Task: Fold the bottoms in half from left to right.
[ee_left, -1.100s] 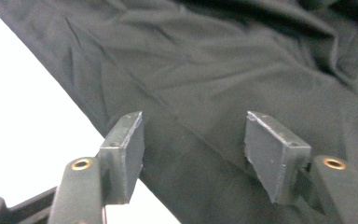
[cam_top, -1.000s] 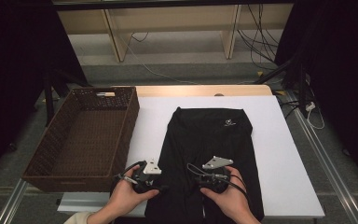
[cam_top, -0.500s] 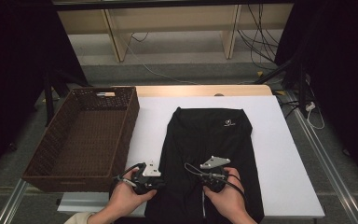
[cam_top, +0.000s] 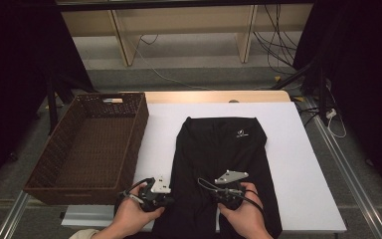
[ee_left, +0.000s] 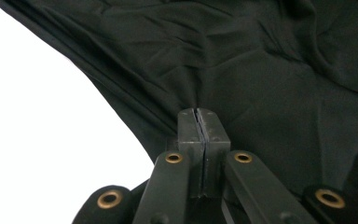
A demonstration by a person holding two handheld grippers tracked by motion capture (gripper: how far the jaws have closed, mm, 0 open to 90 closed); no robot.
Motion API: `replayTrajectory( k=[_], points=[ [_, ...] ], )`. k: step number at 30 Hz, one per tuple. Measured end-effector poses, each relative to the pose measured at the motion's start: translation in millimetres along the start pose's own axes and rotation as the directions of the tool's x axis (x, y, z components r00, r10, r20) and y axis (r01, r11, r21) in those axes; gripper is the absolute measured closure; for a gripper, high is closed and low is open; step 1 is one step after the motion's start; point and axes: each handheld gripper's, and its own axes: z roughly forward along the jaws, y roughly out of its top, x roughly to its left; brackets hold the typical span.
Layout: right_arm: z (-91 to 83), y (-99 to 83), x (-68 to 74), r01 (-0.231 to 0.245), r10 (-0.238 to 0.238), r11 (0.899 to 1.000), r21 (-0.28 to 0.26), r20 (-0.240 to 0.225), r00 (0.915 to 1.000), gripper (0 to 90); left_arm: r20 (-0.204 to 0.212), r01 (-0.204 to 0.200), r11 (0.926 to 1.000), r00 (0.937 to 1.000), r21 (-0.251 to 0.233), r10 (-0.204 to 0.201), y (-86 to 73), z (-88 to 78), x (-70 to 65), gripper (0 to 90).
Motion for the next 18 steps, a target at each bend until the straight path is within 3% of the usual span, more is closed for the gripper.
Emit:
replayTrajectory(
  k=[15,18],
  points=[
    [-3.3,-1.9,11.5,0.007,-0.007,1.000,0.013,-0.043,0.9991,86.5,0.023,0.006,0.9999,0.9997,-0.008,-0.006,-11.2,-9.3,-6.7,85.6],
    [-4.8,-1.7,8.4,-0.002,0.002,1.000,0.006,-0.061,0.9981,76.1,0.010,-0.004,0.9993,0.9999,-0.037,0.004,-11.4,-9.4,-5.6,78.3]
  ],
)
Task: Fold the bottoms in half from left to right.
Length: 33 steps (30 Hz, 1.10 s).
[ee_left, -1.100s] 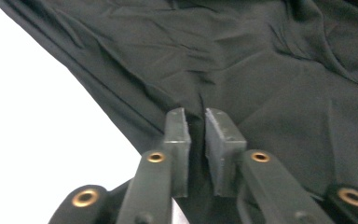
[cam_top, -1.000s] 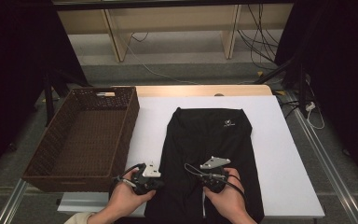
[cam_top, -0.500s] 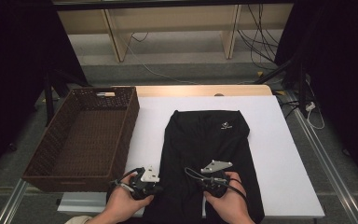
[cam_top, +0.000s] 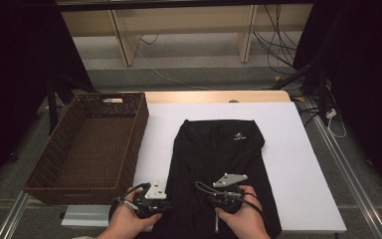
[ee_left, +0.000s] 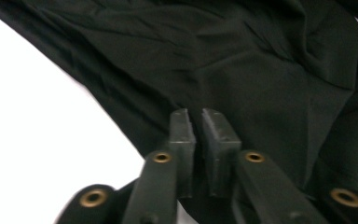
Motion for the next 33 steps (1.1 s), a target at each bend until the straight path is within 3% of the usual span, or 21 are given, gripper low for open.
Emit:
replayTrajectory(
  k=[2,5,8,10,15,23,33],
  points=[
    [-2.4,0.1,-2.1,-0.010,0.010,1.000,-0.017,-0.001,1.0000,68.2,-0.018,-0.004,0.9997,0.9998,-0.022,0.004,1.4,-1.4,1.3,71.4],
    [-9.8,1.4,-8.9,-0.024,0.023,0.996,-0.088,-0.013,0.9997,54.8,-0.027,0.008,0.9978,0.9996,-0.065,-0.010,3.8,-5.2,3.5,59.2],
    [-17.0,3.2,-18.2,-0.030,0.027,0.988,-0.152,-0.027,0.9993,46.5,-0.007,0.036,0.9948,0.9993,-0.095,-0.037,5.0,-8.4,5.2,49.8],
    [-21.4,4.1,-25.6,-0.034,0.027,0.984,-0.175,-0.044,0.9987,41.1,0.012,0.038,0.9951,0.9992,-0.091,-0.037,4.4,-8.7,4.5,46.3],
    [-27.5,3.3,-39.0,-0.026,0.025,0.973,-0.229,-0.007,0.9997,28.1,0.026,0.036,0.9942,0.9991,-0.101,-0.033,3.0,-10.1,1.7,35.4],
    [-30.4,2.5,-52.5,-0.013,0.016,0.959,-0.281,0.009,0.9998,24.4,0.052,0.032,0.9914,0.9983,-0.127,-0.026,0.8,-14.9,2.2,24.3],
    [-22.5,7.7,-55.1,-0.003,0.012,0.960,-0.281,0.031,0.9994,24.3,0.062,0.045,0.9922,0.9974,-0.116,-0.038,-2.8,-15.8,1.4,24.2]
  ],
)
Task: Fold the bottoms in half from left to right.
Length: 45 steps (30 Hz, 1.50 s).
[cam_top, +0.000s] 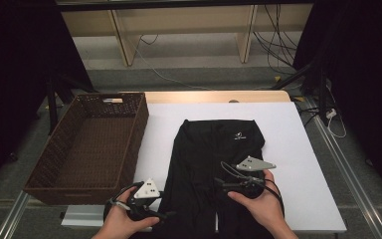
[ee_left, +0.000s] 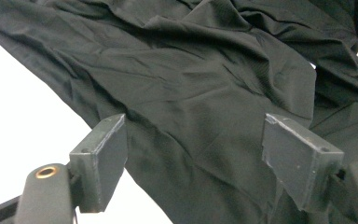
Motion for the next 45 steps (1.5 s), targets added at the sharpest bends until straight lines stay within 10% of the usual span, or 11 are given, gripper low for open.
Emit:
replayTrajectory(
  k=[21,45],
  points=[
    [35.5,36.4,-0.9,0.021,-0.022,1.000,0.003,0.015,0.9997,24.5,-0.074,0.075,0.9950,0.9948,0.067,-0.070,-10.9,-0.2,2.8,41.0],
    [77.0,75.5,5.8,0.062,-0.062,0.998,0.017,-0.005,0.9981,24.8,-0.108,-0.004,0.9929,0.9940,0.119,0.017,-13.4,12.1,-3.5,75.0]
  ],
)
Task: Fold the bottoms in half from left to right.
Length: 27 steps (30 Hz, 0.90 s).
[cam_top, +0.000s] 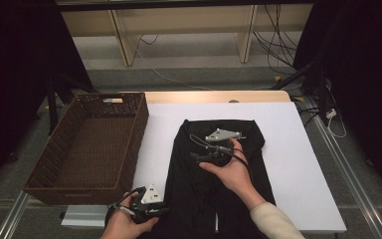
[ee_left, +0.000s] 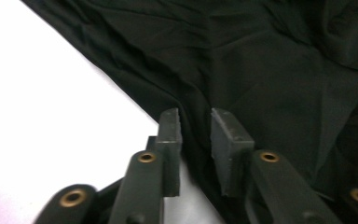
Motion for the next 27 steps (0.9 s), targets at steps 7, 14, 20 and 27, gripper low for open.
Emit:
replayTrajectory(
  k=[7,14,20,27],
  points=[
    [24.6,24.0,-2.7,0.012,-0.012,1.000,0.027,-0.007,0.9999,25.4,0.015,-0.003,1.0000,0.9999,-0.006,0.004,-0.7,0.2,0.1,84.5],
    [45.9,40.4,-9.2,-0.014,0.014,0.999,0.048,-0.002,0.9999,25.5,0.022,-0.006,1.0000,0.9997,-0.006,0.006,-0.3,0.0,0.7,87.0],
    [64.4,45.3,-14.1,-0.024,0.024,0.997,0.067,0.013,0.9996,26.9,0.025,-0.008,1.0000,0.9997,-0.003,0.008,-0.5,-1.3,1.7,88.2],
    [87.1,49.1,-21.8,-0.038,0.034,0.995,0.096,0.043,0.9985,32.6,0.034,0.000,1.0000,0.9994,0.000,0.000,-0.6,-2.8,1.9,88.8]
  ],
)
